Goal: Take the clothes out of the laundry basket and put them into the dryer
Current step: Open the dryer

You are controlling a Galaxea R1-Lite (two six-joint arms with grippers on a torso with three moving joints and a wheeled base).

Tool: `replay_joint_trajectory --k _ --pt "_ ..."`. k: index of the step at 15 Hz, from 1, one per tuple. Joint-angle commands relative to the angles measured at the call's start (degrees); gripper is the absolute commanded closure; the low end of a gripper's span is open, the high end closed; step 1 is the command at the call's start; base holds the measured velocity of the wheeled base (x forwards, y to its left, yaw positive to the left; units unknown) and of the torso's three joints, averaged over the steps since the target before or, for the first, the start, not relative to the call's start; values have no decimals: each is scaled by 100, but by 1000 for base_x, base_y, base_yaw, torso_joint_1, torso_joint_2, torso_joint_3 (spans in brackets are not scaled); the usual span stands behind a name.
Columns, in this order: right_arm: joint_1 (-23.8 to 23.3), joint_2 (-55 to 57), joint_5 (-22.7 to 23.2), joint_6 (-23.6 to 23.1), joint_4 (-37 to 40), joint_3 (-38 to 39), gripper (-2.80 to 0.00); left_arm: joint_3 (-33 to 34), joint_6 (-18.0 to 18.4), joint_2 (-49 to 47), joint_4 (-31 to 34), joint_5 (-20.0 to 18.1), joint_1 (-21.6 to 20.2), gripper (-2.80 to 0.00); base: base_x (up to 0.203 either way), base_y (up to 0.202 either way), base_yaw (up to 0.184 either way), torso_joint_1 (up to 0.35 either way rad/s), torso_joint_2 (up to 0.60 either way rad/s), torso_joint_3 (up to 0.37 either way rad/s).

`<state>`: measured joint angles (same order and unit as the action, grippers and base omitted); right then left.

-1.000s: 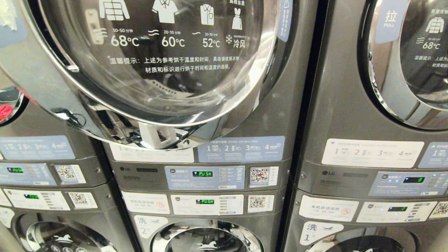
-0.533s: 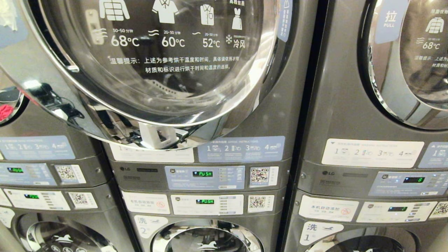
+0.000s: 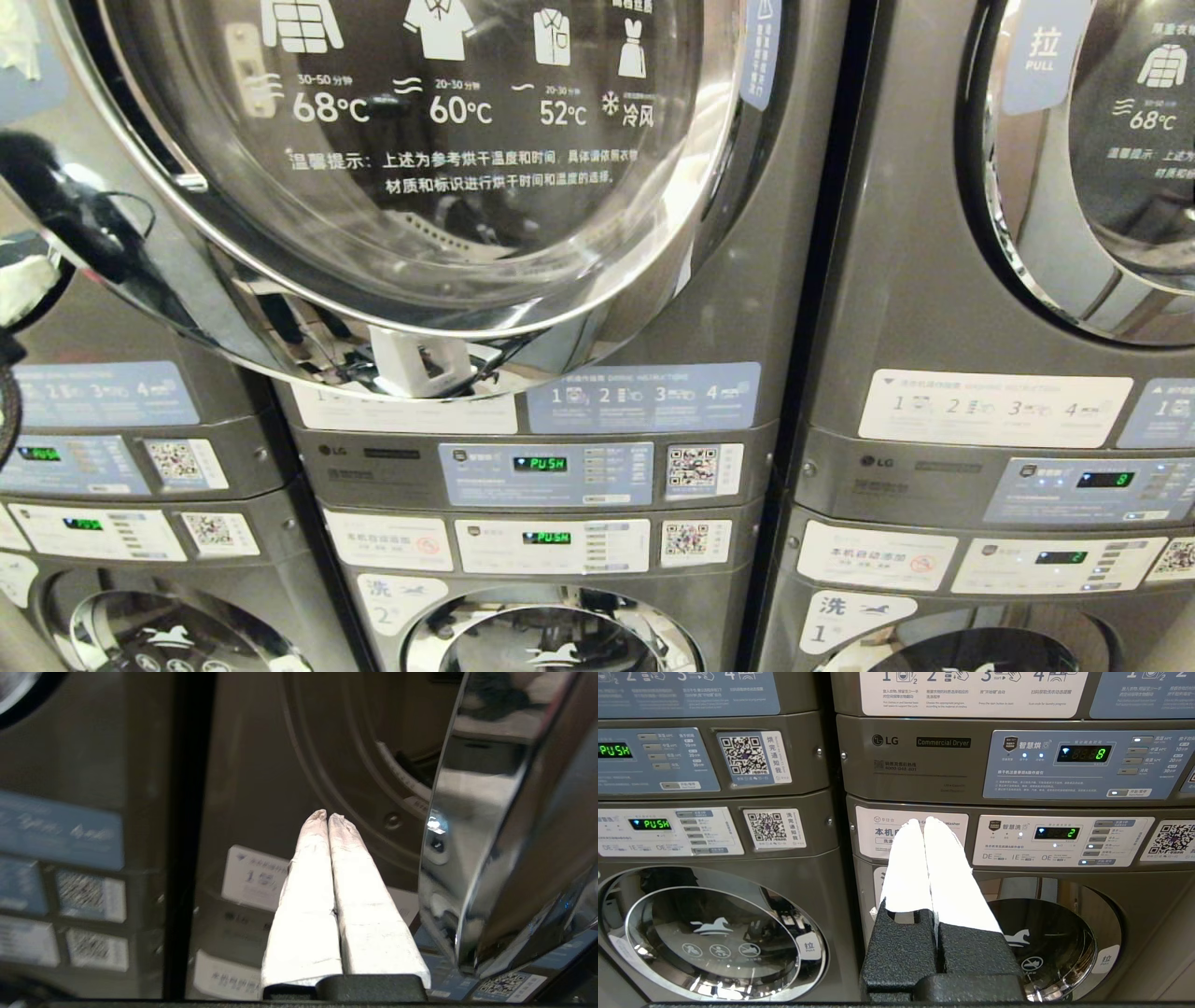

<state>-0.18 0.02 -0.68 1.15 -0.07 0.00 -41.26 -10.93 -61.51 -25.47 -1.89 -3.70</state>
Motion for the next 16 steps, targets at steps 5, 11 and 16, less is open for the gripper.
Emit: replay_joint_trajectory --k 5,11,16 --pt "1 -11 -2 0 -2 0 0 209 -52 -532 -641 -578 -59 0 0 0 0 0 0 0" --pt "1 -11 -2 0 -1 0 0 471 -58 -417 -1135 -1232 -60 0 0 0 0 0 0 0" --pt "1 -11 -2 0 -1 0 0 938 -58 -162 -1477 -1548 -47 0 0 0 0 0 0 0"
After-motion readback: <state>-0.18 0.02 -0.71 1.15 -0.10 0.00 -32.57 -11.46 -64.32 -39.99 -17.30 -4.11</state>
